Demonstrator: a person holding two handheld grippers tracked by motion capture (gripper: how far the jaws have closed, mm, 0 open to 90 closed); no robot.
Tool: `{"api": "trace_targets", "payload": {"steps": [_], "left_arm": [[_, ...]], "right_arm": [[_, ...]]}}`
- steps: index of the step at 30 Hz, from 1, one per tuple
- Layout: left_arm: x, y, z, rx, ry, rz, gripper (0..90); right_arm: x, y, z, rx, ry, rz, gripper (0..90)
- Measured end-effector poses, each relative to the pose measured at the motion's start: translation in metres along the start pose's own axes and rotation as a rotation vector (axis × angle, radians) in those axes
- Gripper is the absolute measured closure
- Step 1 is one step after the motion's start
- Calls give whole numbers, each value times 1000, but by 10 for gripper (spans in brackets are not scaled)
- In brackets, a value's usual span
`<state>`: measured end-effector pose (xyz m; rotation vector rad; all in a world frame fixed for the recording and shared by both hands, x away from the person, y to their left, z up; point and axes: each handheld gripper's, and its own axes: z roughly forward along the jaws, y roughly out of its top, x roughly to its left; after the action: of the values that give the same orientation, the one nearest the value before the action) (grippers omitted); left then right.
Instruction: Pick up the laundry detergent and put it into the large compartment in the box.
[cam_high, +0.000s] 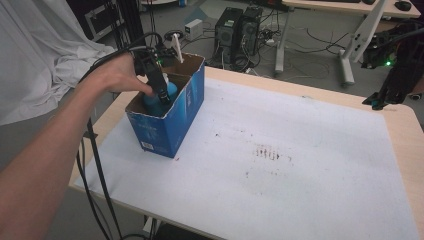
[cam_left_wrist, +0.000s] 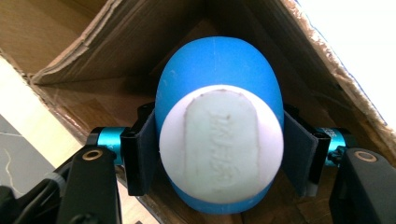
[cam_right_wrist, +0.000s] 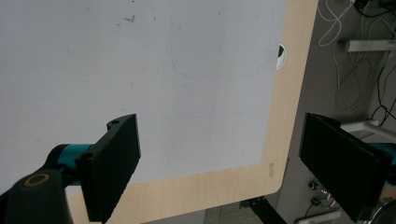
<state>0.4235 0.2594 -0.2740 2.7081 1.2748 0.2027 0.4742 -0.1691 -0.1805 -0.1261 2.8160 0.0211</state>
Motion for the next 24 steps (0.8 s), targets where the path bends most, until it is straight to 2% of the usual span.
{"api": "trace_targets", "payload": {"steps": [4, 13, 17, 22, 24], "left_arm": [[1, 0, 1, 7, -4, -9, 370], [3, 1, 3, 6, -18, -22, 362], [3, 2, 3, 4, -24, -14, 336], [2, 1, 0, 0, -14, -17, 308], [2, 1, -3, 5, -8, -13, 308]], "right_arm": [[1, 1, 0, -1, 2, -9, 119], [0, -1, 1, 9, 2, 2, 119], [0, -1, 1, 10, 5, 1, 118], [0, -1, 1, 15, 6, 8, 119], [0, -1, 2, 10, 8, -5, 119]]}}
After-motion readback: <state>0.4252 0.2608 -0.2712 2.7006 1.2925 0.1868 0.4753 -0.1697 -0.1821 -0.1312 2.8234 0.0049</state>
